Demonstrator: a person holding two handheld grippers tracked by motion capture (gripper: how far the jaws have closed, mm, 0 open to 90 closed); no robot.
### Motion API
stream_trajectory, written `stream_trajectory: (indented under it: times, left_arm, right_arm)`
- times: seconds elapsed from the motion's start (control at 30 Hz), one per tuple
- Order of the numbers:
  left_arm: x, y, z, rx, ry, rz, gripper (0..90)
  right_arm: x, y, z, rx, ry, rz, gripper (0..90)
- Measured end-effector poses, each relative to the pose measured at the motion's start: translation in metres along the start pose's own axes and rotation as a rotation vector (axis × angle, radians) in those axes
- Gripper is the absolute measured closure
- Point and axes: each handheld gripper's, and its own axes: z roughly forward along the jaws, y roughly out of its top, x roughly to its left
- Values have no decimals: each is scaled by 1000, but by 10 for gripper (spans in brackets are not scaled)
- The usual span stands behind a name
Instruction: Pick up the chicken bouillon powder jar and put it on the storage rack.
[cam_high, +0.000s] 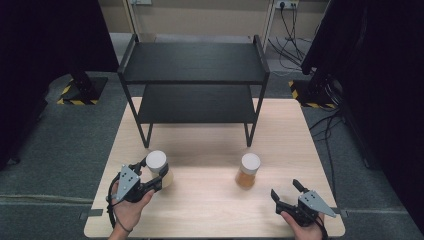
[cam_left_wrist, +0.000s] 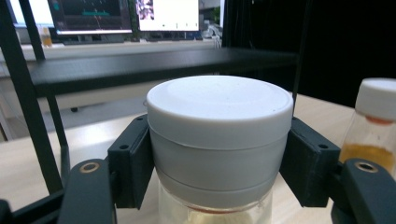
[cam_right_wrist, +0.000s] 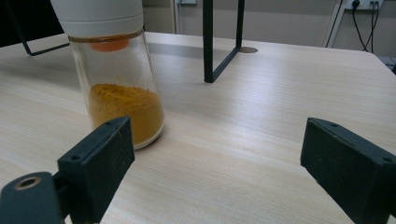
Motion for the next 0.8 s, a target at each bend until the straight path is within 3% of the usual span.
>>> stream_trajectory:
  times: [0.8]
  left_arm:
    - [-3,59,5,-124,50,12,339]
  right_arm:
    - [0,0,0,1,0,3,102]
